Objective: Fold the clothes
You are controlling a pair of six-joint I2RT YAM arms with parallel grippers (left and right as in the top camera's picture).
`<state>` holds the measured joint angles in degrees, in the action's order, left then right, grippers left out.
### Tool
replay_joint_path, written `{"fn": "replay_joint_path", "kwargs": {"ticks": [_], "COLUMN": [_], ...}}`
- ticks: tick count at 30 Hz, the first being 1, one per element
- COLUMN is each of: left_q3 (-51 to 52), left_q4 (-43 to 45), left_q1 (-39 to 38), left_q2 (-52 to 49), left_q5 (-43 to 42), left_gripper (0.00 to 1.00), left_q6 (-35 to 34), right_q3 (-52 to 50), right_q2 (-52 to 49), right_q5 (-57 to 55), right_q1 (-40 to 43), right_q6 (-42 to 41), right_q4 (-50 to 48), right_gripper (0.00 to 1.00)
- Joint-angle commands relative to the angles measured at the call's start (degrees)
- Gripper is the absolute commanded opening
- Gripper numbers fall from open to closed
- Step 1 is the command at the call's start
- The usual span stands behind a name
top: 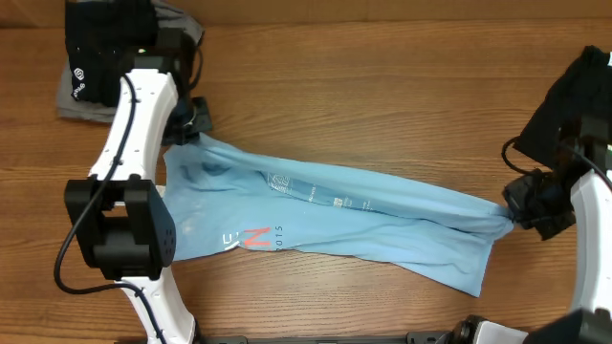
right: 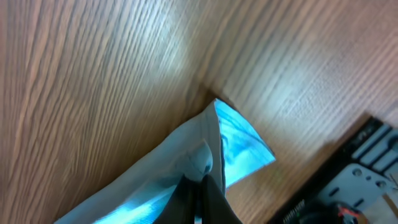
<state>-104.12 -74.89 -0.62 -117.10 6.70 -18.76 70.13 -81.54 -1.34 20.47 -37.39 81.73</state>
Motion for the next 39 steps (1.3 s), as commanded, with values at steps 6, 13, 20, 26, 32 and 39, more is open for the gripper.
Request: {"fn": "replay_joint_path", "kwargs": {"ticks": [6, 13, 20, 26, 32, 39], "left_q3": [0.09, 0.15, 0.42, 2.78, 8.17, 10.64], "left_q4": [-3.13, -5.16, -7.43, -7.8, -6.08, -4.57], "left_q1": [2.62, 2.62, 2.64, 2.64, 2.75, 4.52], "left_q2": [1.92, 1.7, 1.01, 0.96, 0.96, 0.96], "left_q5": [1.2, 1.4, 2.93, 2.99, 5.84, 7.04], "left_gripper": [0.04, 0.04, 0.08, 0.08, 0.09, 0.08], "left_q6": [-0.74, -0.5, -0.02, 0.81, 0.76, 0.76], "right_q3": [-5.88, -11.63, -12.81, -13.07, -14.47, -14.58], "right_q2": [10.45, 11.65, 12.22, 15.43, 19.76, 20.41], "right_q5": [0.48, 4.9, 10.8, 11.93, 11.87, 11.28], "right_q1": [-0.17, -0.17, -0.17, -0.17, -0.17, -0.15], "right_q6": [-0.57, -0.59, -0.63, -3.26, -3.39, -5.42], "right_q4": [1.97, 0.98, 1.31, 2.08, 2.62, 2.14], "right_gripper": [0.04, 0.04, 0.04, 0.04, 0.04, 0.04]}}
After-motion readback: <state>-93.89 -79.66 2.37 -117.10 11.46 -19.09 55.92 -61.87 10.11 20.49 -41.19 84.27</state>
